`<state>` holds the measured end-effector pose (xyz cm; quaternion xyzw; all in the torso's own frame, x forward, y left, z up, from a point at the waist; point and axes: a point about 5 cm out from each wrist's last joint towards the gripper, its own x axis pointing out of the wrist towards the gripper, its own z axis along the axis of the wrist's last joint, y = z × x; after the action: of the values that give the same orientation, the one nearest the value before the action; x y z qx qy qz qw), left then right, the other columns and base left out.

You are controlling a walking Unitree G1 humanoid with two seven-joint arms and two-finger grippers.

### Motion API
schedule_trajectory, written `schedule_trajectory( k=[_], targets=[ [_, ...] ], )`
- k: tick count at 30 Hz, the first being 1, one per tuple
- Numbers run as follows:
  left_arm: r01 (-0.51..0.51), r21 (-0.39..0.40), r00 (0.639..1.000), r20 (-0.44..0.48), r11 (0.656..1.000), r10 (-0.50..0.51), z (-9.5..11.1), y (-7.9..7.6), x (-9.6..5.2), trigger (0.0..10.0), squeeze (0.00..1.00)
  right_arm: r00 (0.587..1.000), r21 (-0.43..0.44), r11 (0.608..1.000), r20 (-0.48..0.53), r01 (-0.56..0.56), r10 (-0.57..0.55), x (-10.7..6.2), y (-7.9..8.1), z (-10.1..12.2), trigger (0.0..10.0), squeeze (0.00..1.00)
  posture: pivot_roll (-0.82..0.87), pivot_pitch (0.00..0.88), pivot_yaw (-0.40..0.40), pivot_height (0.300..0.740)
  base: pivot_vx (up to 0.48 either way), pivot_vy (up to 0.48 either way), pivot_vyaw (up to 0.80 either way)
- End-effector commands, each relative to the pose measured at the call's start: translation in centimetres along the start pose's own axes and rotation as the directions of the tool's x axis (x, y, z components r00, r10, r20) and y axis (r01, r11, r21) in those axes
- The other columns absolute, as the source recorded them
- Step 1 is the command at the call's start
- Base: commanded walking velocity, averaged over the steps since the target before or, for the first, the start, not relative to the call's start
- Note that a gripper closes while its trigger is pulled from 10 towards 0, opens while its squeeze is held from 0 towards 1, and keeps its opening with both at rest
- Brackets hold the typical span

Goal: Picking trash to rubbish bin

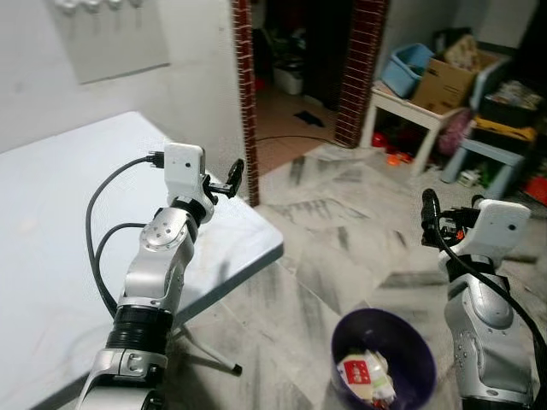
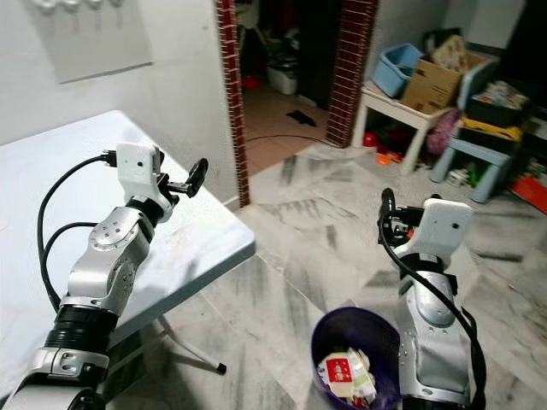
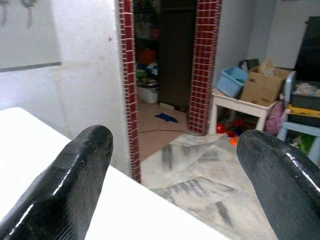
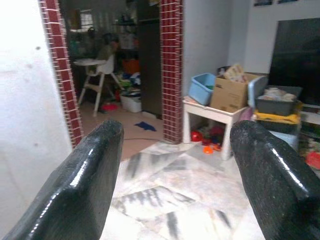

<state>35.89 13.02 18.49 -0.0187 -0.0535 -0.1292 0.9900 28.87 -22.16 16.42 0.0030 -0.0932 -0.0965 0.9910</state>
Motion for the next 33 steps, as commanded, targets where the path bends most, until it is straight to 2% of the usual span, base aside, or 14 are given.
schedule_trajectory(
  k=[1, 13, 33],
  targets=[
    [0.011, 0.008, 1.0, 0.001, 1.0, -0.011, 0.08, -0.07, 0.15, 10.0, 0.0, 1.0, 0.003, 1.0, 0.017, -0.004, 0.004, 0.27, -0.08, 0.43, 10.0, 0.0, -0.1, 0.0, 0.033, 0.74, 0.0, 0.0, 0.8],
    [0.006, 0.002, 1.0, -0.005, 1.0, -0.006, -0.2, -0.22, 0.36, 10.0, 0.0, 1.0, -0.006, 1.0, 0.011, -0.026, 0.026, 0.52, -0.08, 0.42, 10.0, 0.0, -0.09, 0.0, 0.01, 0.74, 0.0, 0.0, 0.8],
    [-0.038, -0.002, 0.999, -0.033, 0.999, 0.038, -0.85, -0.4, 0.09, 10.0, 0.0, 0.998, 0.003, 0.998, -0.016, -0.059, 0.059, -0.05, 0.2, 0.07, 10.0, 0.0, -0.09, 0.0, -0.006, 0.74, 0.0, 0.0, 0.8]
  ],
)
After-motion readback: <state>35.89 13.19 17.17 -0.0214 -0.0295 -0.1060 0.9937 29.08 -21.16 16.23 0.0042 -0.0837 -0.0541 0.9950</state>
